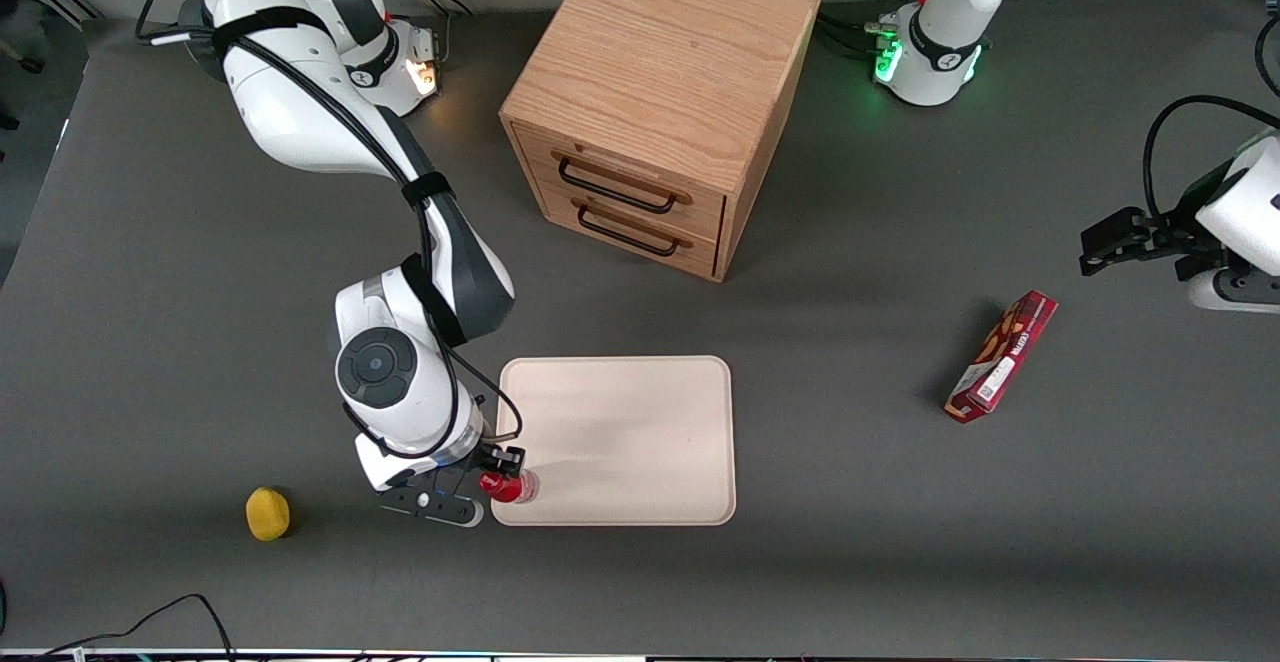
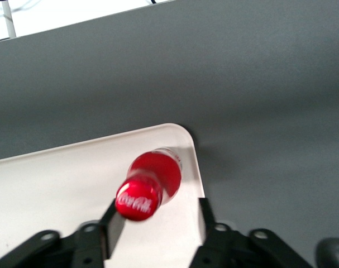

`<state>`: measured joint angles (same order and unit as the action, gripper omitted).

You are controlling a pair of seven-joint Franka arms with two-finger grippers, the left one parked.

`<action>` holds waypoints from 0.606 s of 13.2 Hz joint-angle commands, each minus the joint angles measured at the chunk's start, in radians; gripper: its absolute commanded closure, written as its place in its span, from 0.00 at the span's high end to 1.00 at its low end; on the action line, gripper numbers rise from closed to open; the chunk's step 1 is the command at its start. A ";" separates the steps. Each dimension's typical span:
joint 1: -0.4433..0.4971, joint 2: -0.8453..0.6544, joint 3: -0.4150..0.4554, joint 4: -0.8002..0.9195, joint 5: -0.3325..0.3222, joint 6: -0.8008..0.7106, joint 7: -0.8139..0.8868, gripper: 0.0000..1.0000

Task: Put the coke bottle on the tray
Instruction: 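Lower the bottle onto the tray, open the right gripper and withdraw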

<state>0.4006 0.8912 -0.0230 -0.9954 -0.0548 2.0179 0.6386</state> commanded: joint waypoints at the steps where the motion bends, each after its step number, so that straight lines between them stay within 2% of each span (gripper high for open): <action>1: -0.003 -0.111 -0.006 -0.037 -0.013 -0.154 0.018 1.00; 2: -0.025 -0.192 0.001 -0.108 -0.010 -0.195 0.003 1.00; 4: -0.084 -0.407 0.038 -0.358 -0.007 -0.194 -0.072 1.00; 6: -0.188 -0.622 0.107 -0.603 -0.007 -0.154 -0.147 1.00; 8: -0.306 -0.821 0.141 -0.800 0.018 -0.154 -0.331 1.00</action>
<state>0.2069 0.3500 0.0684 -1.4564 -0.0564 1.8063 0.4596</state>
